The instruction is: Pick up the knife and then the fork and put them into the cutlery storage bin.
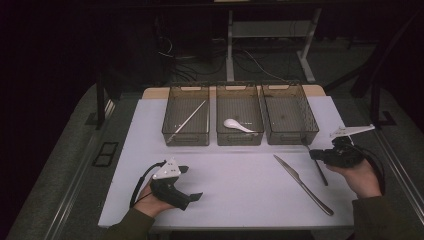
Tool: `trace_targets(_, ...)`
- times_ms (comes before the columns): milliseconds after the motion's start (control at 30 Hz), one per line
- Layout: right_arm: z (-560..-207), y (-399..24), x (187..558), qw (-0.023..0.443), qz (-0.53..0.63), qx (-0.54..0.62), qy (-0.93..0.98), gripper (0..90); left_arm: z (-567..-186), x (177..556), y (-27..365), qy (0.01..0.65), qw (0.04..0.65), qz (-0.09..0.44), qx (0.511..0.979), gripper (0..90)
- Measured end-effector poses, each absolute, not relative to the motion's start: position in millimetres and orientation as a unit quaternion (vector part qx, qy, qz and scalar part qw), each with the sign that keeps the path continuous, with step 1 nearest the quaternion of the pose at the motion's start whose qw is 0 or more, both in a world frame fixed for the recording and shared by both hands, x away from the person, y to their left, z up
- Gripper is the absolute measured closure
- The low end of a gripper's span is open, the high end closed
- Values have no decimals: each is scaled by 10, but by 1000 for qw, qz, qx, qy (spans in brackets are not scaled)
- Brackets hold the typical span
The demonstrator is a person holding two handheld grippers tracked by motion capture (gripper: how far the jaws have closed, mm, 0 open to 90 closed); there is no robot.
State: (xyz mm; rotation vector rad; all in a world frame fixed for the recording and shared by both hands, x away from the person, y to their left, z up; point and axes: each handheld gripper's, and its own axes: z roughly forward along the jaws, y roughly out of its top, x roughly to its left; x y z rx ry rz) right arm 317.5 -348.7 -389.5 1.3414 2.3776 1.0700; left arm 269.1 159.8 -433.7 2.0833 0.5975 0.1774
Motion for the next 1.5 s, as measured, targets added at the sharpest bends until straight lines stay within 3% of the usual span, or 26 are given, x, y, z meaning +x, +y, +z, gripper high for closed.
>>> trace_targets(400, -3604, -3623, 3288, 165, 465, 451, 744, 851, -4350, 2699, 1593, 245, 465, 71, 848, 0)
trace_targets(967, -3114, -3396, 4071, 218, 490, 449, 715, 851, -4350, 2702, 1598, 244, 467, 70, 847, 0)
trace_targets(1133, -3155, -3312, 4284, 231, 473, 451, 721, 851, -4350, 2701, 1597, 243, 467, 69, 847, 0)
trace_targets(1500, -3578, -3245, 4537, 205, 365, 480, 771, 850, -4350, 2704, 1600, 242, 468, 68, 848, 0)
